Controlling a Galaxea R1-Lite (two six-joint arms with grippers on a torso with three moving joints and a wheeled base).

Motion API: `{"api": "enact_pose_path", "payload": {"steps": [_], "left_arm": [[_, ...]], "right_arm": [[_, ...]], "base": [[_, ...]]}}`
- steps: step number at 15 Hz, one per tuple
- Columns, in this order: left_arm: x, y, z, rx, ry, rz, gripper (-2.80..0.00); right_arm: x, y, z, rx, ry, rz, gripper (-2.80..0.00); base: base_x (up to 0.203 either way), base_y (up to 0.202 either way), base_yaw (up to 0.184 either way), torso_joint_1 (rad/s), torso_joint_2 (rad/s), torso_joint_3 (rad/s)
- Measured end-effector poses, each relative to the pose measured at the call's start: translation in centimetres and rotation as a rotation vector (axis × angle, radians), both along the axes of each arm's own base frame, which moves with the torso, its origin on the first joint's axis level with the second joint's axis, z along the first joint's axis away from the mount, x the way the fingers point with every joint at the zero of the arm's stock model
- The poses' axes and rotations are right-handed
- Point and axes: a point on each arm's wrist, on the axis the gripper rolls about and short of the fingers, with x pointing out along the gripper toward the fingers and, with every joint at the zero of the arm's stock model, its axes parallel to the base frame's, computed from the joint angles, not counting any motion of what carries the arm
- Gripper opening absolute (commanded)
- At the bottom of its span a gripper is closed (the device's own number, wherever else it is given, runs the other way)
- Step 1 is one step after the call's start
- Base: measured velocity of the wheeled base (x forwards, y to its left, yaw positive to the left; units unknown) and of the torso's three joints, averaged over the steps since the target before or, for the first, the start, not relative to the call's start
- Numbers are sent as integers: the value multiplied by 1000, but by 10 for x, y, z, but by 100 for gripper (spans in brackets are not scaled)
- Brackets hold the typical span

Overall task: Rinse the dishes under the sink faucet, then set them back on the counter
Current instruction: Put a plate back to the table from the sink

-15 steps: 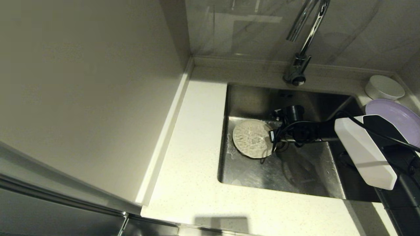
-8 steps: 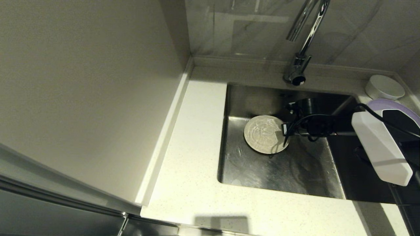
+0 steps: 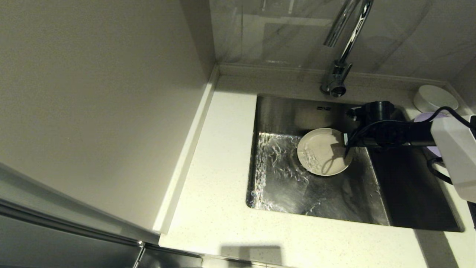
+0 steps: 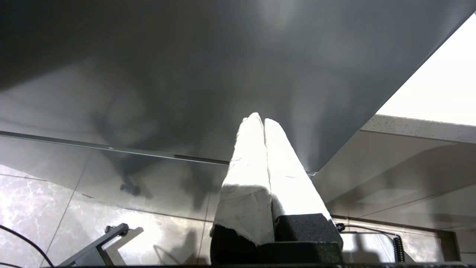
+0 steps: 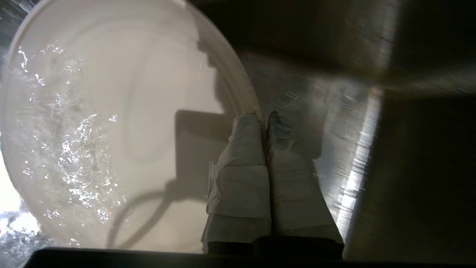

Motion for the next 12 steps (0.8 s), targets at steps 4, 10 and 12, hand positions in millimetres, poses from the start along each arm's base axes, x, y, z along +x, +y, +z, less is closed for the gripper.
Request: {"api": "enact_pose_path", "payload": {"steps": [4, 10, 12], "left_arm": [[0, 0, 0, 0, 0, 1, -280], [0, 0, 0, -1, 0, 0, -280], [0, 0, 0, 0, 0, 0, -280]], "right_arm": [[-25, -27, 0, 4, 57, 64, -280], [-88, -39, 28, 98, 98, 151, -280], [-109, -38, 45, 110, 77, 166, -280]], "base": [[0, 0, 0, 0, 0, 0], [0, 0, 0, 0, 0, 0], [0, 0, 0, 0, 0, 0]]}}
